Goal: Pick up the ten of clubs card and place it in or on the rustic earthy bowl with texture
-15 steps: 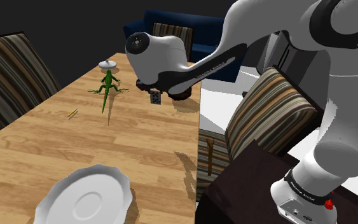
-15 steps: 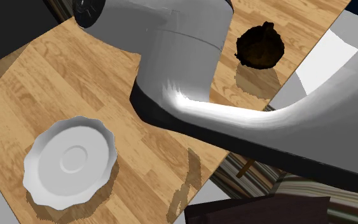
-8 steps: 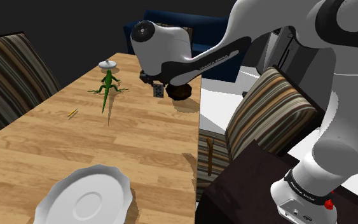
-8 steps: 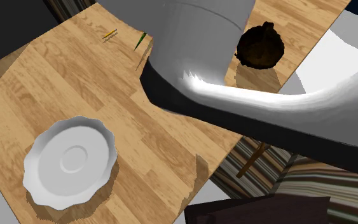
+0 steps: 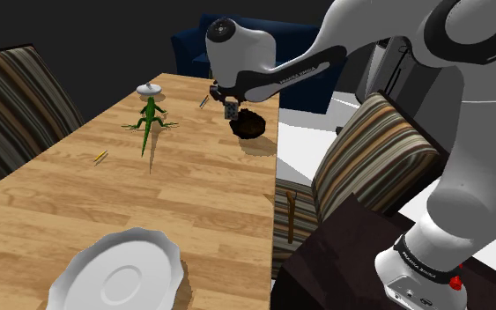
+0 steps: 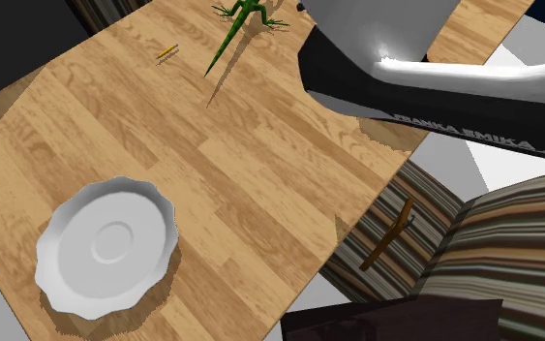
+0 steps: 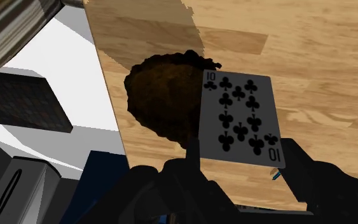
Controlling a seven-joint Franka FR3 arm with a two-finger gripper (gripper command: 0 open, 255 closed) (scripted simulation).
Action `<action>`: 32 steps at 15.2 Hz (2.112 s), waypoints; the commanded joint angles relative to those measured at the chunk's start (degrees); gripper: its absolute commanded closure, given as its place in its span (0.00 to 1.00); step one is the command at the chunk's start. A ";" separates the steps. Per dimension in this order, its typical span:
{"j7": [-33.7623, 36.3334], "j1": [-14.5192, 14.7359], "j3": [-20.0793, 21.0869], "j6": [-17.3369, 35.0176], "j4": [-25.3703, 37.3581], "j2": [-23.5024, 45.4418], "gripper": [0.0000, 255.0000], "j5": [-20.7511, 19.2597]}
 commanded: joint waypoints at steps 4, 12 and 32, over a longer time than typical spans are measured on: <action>-5.69 -3.41 -1.58 2.35 3.74 2.07 1.00 -0.01; -15.92 -7.10 -3.94 4.08 14.58 8.73 1.00 0.32; -16.24 -7.33 -8.02 9.73 20.09 18.24 1.00 -3.96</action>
